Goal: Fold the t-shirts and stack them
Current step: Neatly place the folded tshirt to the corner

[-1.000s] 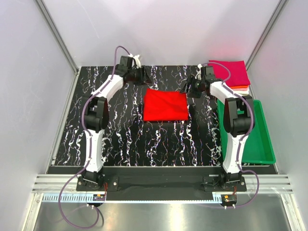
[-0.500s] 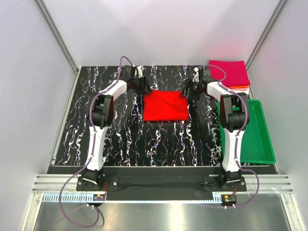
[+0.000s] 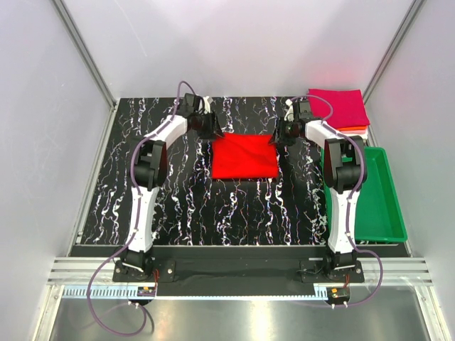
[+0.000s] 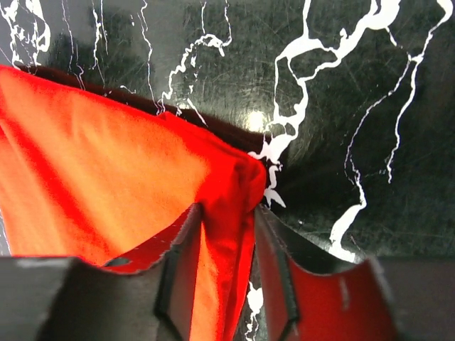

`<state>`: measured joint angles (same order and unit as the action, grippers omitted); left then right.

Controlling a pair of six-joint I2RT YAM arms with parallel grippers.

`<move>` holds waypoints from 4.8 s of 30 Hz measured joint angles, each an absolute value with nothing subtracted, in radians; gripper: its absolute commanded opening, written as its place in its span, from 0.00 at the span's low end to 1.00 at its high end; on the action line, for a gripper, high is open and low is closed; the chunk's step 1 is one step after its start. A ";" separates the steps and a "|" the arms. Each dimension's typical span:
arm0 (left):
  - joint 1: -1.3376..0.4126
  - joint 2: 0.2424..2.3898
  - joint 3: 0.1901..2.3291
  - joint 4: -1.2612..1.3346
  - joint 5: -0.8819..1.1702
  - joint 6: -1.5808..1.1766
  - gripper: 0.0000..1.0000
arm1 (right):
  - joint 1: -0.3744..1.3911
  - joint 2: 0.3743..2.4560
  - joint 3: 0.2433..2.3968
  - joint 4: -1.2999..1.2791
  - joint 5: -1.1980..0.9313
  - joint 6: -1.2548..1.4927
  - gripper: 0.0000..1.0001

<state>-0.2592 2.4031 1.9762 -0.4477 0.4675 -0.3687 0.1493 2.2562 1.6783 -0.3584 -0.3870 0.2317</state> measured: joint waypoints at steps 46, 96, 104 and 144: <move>-0.400 1.245 1.102 -0.627 0.275 -0.239 0.54 | 0.155 1.929 1.819 -0.532 0.057 -0.186 0.00; -0.400 1.292 1.102 -0.635 0.237 -0.231 0.57 | -0.193 2.480 2.697 -0.722 0.035 -0.393 0.00; -0.400 1.294 1.102 -0.636 0.233 -0.231 0.57 | -0.196 2.480 2.699 -0.713 0.033 -0.412 0.00; -0.400 1.369 1.102 -0.657 0.226 -0.214 0.61 | -0.265 2.626 2.773 -0.451 0.009 -0.412 0.75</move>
<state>-0.4004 1.3689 1.1019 -0.6575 0.2264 -0.2138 -0.2646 2.6263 2.7728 -0.4515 0.0090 -0.4122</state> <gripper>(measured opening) 0.603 0.743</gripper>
